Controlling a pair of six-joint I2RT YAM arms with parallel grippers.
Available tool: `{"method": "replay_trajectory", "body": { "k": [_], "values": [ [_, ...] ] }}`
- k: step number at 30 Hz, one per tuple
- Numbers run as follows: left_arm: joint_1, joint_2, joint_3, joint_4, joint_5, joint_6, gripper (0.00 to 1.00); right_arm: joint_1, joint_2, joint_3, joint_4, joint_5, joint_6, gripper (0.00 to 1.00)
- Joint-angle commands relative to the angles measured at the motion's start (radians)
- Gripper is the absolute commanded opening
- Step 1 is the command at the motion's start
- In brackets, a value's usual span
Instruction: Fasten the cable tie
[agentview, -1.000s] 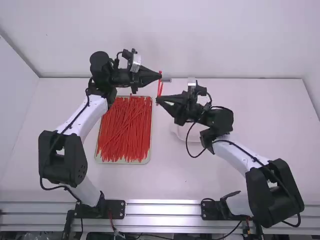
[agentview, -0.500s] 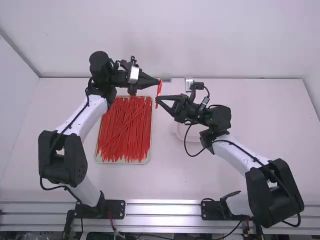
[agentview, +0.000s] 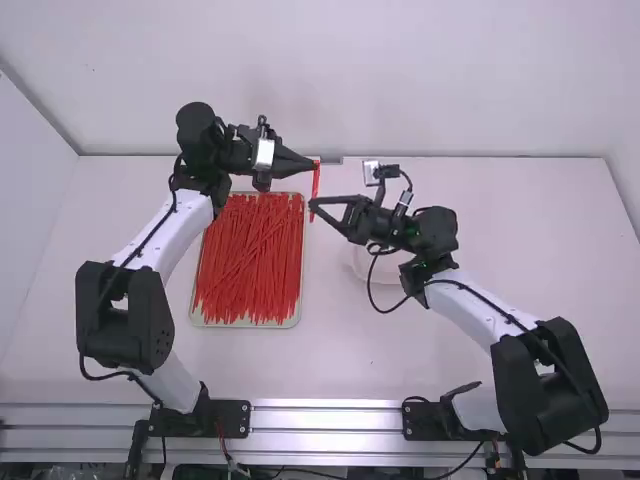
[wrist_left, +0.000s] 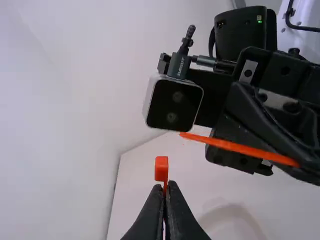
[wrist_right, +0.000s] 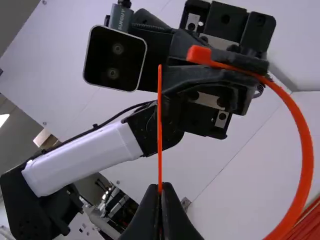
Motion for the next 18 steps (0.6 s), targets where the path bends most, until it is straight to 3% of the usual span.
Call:
{"method": "replay_trajectory", "body": {
  "k": [1,18],
  "values": [
    [0.009,0.005,0.023,0.006,0.019,0.01,0.02,0.017,0.002,-0.004,-0.005,-0.006,0.006,0.0],
    [0.009,0.005,0.023,0.009,0.029,0.01,0.02,0.015,0.002,-0.004,-0.012,-0.003,0.006,0.0]
  ]
}}
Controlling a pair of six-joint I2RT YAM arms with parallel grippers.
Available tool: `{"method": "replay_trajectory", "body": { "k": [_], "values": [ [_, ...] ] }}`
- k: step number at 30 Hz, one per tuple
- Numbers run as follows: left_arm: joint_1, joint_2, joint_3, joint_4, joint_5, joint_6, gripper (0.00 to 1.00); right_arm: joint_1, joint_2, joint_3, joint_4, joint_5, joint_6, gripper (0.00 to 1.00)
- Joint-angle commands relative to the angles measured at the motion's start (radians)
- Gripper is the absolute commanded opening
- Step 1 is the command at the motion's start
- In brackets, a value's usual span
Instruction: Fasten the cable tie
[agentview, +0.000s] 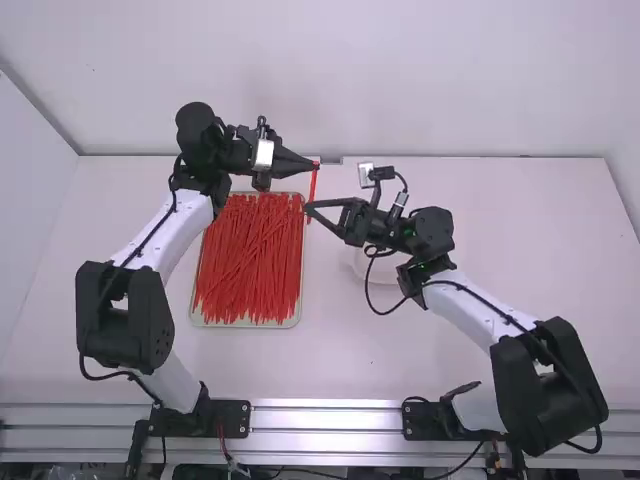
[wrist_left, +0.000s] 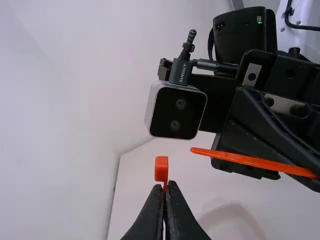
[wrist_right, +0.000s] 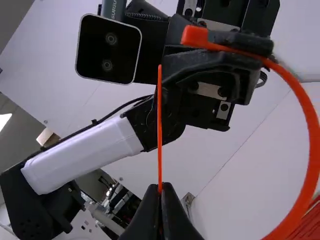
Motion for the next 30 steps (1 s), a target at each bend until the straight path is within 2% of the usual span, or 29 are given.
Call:
{"method": "replay_trajectory", "body": {
  "k": [1,21,30],
  "values": [
    [0.009,0.005,0.023,0.004,0.021,0.006,0.02,-0.005,0.002,-0.004,0.003,-0.003,0.002,0.0],
    [-0.003,0.005,0.023,0.009,0.021,-0.003,0.02,-0.005,0.002,-0.003,-0.015,0.025,0.001,0.0],
    [-0.003,0.005,0.023,0.002,0.021,-0.002,0.02,-0.03,0.002,-0.003,-0.019,0.024,0.002,0.0]
  ]
}}
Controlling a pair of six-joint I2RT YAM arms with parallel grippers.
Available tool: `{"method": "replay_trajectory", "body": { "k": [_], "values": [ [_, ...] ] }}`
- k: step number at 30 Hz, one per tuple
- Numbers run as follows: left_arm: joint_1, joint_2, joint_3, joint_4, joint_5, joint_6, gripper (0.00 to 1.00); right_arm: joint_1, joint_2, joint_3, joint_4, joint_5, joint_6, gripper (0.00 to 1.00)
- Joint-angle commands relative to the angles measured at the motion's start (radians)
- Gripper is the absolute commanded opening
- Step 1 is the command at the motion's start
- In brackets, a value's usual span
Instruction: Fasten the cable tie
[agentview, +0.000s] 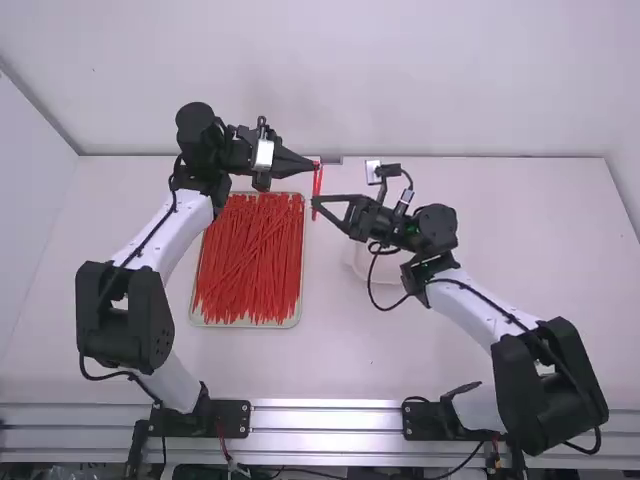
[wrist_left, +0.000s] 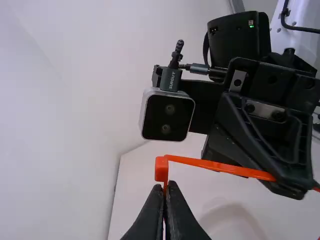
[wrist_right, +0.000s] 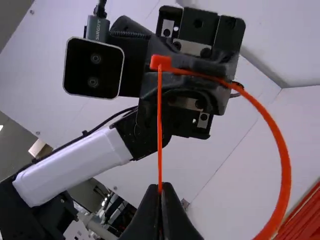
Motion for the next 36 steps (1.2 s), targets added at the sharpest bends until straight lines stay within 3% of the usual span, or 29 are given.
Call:
{"method": "replay_trajectory", "body": {
  "k": [1,36],
  "values": [
    [-0.002,0.005,0.023,0.003,0.021,-0.003,0.02,0.0,0.002,-0.004,0.005,0.003,0.004,0.0],
    [-0.029,0.005,0.023,0.0,0.021,-0.003,0.02,0.02,0.002,-0.003,-0.015,0.028,0.0,0.0]
  ]
}}
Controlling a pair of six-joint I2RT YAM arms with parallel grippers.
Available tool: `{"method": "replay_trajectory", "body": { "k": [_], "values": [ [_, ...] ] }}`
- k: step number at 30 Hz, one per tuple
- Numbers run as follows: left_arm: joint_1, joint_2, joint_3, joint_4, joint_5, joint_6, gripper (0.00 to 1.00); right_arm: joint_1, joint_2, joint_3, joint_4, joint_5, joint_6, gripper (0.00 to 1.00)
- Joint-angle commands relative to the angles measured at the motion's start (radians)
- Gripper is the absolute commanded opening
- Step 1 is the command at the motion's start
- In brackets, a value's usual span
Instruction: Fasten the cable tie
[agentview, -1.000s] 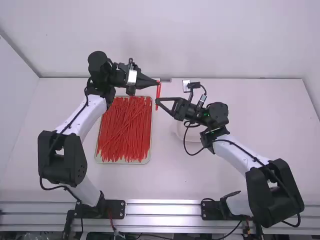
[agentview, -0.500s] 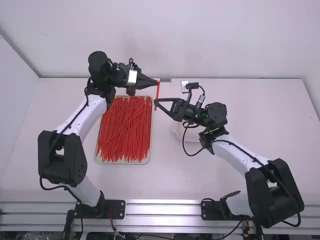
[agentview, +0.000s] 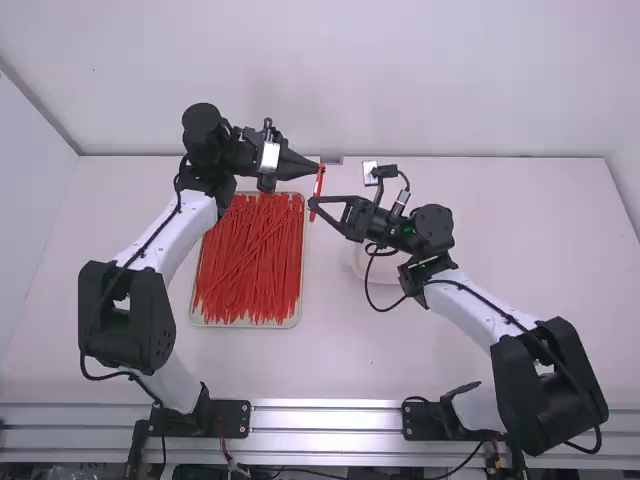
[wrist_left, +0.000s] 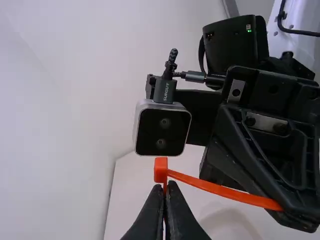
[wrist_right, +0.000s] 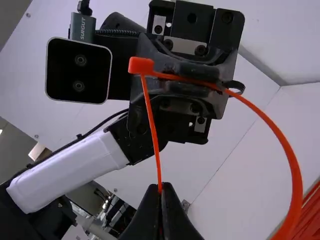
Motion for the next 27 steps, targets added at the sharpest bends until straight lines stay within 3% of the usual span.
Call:
{"method": "replay_trajectory", "body": {
  "k": [1,27],
  "values": [
    [0.002,0.005,0.023,0.001,0.021,-0.003,0.02,0.001,0.002,-0.003,0.004,0.006,-0.001,0.0],
    [0.002,0.005,0.003,-0.045,0.021,-0.003,0.02,-0.055,0.002,-0.003,0.085,0.056,0.028,0.0]
  ]
}}
